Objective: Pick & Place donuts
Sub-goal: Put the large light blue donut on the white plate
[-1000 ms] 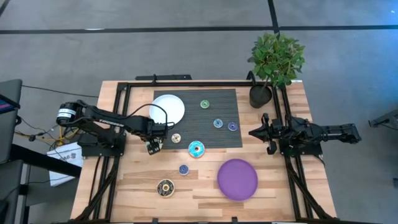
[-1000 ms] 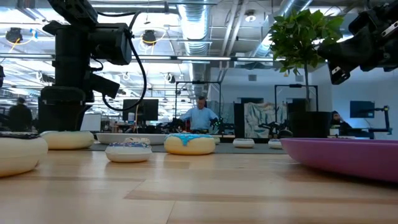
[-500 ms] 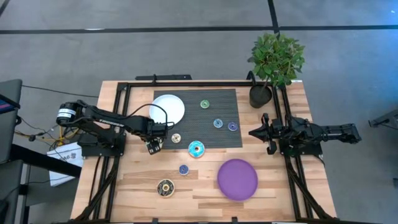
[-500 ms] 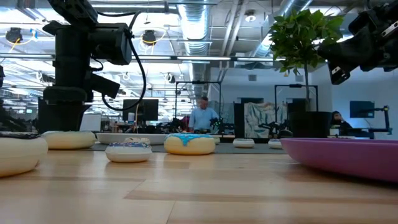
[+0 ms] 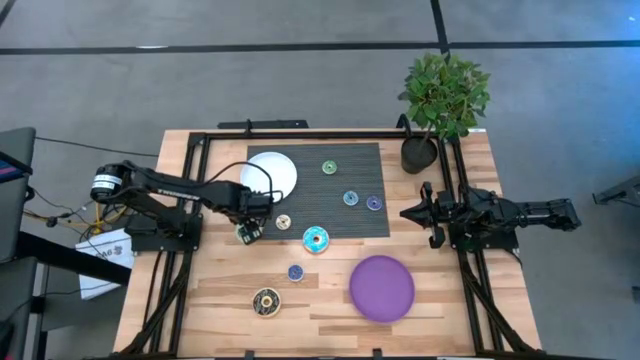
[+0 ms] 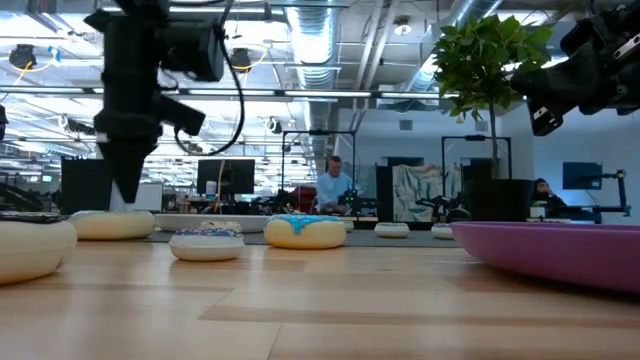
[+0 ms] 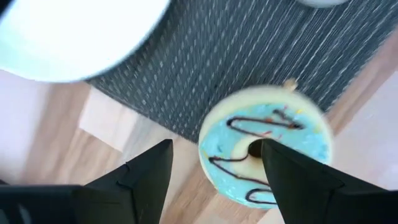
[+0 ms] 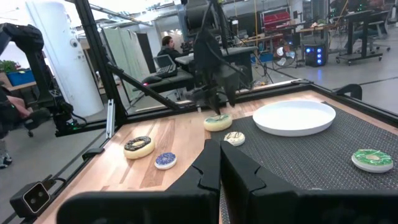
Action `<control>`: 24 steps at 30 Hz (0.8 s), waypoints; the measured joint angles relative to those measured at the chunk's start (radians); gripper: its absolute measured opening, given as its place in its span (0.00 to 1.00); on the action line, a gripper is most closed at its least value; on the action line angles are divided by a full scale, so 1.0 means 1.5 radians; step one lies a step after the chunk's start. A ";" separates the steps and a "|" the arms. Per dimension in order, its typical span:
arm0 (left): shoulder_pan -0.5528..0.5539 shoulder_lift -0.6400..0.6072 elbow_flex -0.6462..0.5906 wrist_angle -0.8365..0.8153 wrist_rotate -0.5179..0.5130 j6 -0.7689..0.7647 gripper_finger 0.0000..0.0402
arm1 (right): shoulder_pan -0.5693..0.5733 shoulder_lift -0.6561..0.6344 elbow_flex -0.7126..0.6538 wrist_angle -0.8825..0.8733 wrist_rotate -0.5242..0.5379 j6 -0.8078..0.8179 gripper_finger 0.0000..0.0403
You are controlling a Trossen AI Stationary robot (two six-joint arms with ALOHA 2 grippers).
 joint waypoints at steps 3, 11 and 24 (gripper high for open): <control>0.000 0.000 0.018 -0.025 0.000 0.000 0.60 | 0.000 0.000 0.000 0.000 0.000 0.000 0.00; 0.000 0.000 0.001 -0.028 0.005 -0.024 0.60 | 0.000 0.000 0.000 0.000 0.000 0.000 0.00; 0.000 0.003 -0.047 0.039 0.032 -0.036 0.60 | 0.000 0.000 0.000 0.000 0.000 0.000 0.00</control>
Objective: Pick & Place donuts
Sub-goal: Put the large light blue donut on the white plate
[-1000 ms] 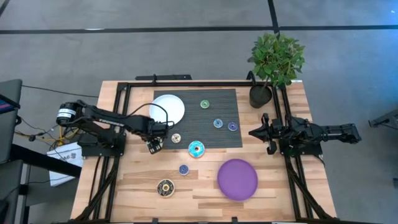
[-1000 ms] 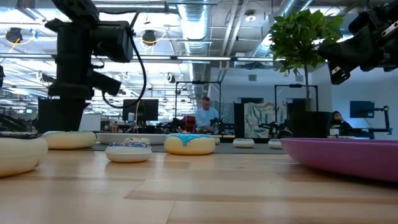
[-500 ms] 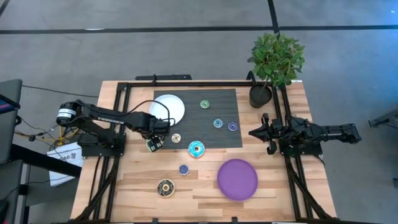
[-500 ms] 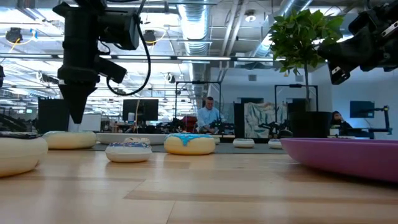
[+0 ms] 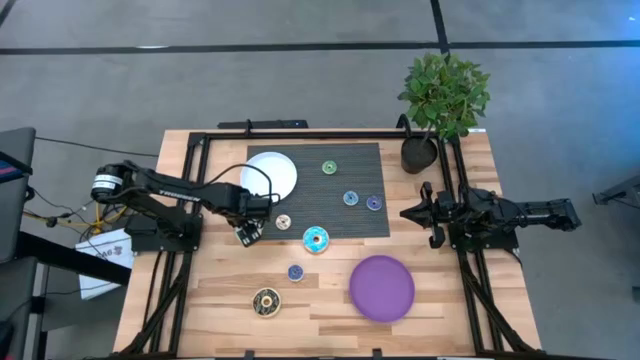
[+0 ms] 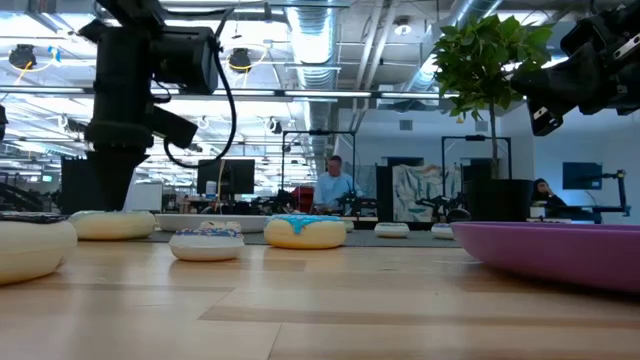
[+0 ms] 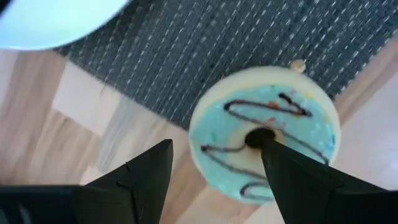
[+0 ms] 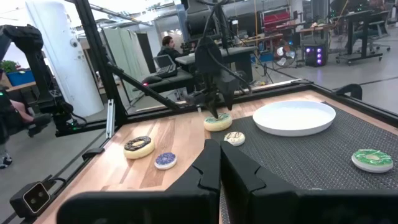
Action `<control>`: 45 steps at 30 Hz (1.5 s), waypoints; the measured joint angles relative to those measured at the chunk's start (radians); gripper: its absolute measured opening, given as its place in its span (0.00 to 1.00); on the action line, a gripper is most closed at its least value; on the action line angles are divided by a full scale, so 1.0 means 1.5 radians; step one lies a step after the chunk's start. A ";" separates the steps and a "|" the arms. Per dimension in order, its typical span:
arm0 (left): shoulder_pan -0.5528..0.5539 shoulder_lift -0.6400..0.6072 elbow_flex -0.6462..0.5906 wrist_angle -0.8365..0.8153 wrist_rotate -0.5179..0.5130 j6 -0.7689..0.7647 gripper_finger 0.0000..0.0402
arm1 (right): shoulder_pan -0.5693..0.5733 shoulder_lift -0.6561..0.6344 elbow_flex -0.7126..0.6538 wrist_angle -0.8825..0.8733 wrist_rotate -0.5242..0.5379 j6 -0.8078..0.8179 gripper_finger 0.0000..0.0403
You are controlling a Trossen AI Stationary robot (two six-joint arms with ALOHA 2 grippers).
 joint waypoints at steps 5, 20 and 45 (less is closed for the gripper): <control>0.000 0.000 -0.020 0.011 -0.005 -0.006 0.60 | 0.000 0.000 0.000 0.000 0.000 0.000 0.00; 0.000 0.000 -0.062 0.072 0.006 -0.011 0.58 | 0.000 0.000 0.000 0.000 0.000 0.000 0.00; 0.000 0.000 0.016 0.008 0.002 -0.034 0.42 | 0.000 0.000 0.000 0.000 0.000 0.000 0.00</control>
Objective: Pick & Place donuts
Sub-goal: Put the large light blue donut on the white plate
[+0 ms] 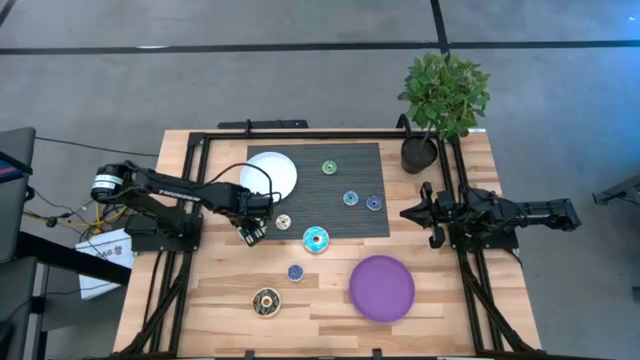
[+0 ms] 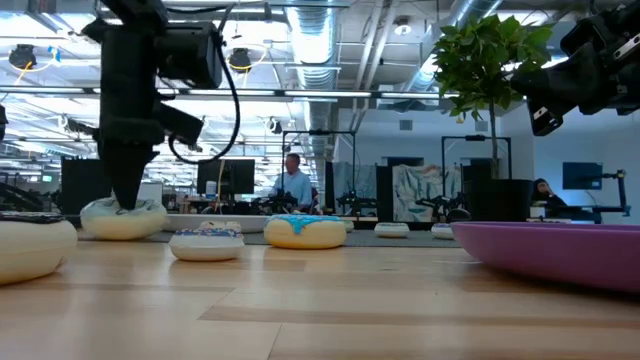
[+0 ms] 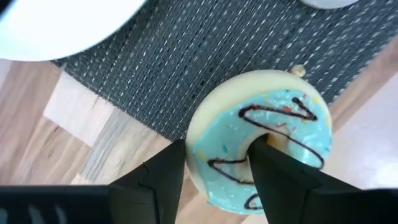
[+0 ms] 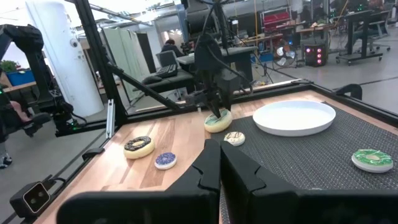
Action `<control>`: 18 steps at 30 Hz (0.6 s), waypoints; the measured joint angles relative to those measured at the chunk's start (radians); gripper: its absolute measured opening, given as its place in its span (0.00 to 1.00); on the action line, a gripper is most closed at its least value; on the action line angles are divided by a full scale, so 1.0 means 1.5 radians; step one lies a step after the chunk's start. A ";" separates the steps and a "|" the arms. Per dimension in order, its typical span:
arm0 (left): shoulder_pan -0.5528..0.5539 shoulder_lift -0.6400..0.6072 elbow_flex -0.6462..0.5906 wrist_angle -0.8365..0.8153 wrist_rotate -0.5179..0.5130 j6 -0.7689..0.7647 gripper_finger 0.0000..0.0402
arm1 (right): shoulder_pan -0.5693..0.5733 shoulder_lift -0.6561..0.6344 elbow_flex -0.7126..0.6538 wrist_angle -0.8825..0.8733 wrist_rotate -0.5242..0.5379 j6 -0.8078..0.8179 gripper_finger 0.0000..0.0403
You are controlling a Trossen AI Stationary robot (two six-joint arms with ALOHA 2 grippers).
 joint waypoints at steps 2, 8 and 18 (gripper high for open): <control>0.000 0.000 0.011 -0.008 0.000 0.001 0.42 | 0.000 0.000 0.000 0.000 0.000 0.000 0.00; 0.000 0.000 0.014 -0.016 -0.001 -0.008 0.42 | 0.000 0.000 0.000 0.000 0.000 0.000 0.00; 0.001 0.000 0.014 -0.015 -0.016 -0.008 0.45 | 0.000 0.000 0.000 0.000 0.000 0.000 0.00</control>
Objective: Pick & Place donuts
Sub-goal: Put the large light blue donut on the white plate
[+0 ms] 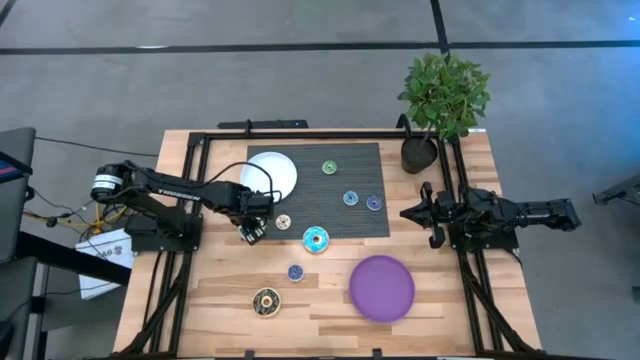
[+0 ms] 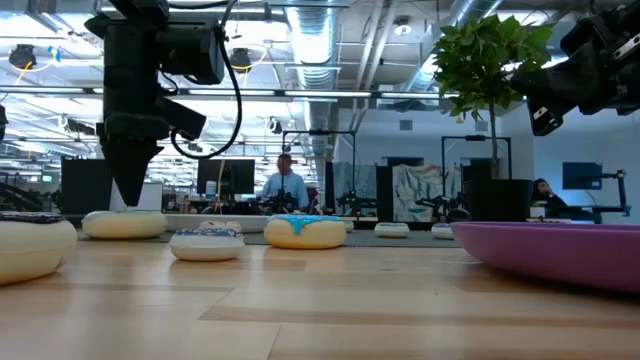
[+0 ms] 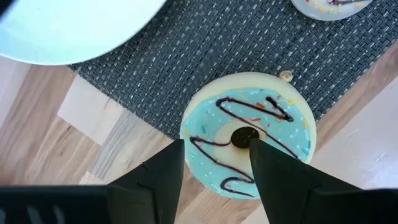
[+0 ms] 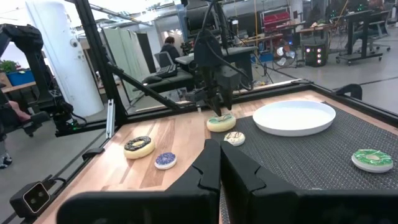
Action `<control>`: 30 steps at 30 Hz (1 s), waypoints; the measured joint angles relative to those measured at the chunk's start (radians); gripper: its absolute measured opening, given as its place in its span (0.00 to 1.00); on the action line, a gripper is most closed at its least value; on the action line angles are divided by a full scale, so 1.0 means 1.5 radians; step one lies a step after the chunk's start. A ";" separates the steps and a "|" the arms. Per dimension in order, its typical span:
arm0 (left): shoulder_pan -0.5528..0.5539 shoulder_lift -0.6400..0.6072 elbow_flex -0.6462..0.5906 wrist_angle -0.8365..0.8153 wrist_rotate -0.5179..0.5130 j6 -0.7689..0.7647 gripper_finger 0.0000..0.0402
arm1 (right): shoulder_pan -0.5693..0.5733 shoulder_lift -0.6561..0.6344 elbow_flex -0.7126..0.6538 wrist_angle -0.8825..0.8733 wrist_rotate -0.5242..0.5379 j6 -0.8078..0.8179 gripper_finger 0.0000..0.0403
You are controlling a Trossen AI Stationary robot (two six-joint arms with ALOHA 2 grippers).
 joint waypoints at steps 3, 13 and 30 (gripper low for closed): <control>0.000 0.000 0.000 0.002 -0.002 0.000 0.49 | 0.000 0.000 0.000 0.000 0.000 0.000 0.00; 0.000 0.000 -0.029 0.019 -0.018 0.007 0.64 | 0.000 0.000 0.000 0.000 0.000 0.000 0.00; 0.000 0.000 -0.046 0.090 -0.034 0.024 0.64 | 0.000 0.000 0.000 0.000 0.000 0.000 0.00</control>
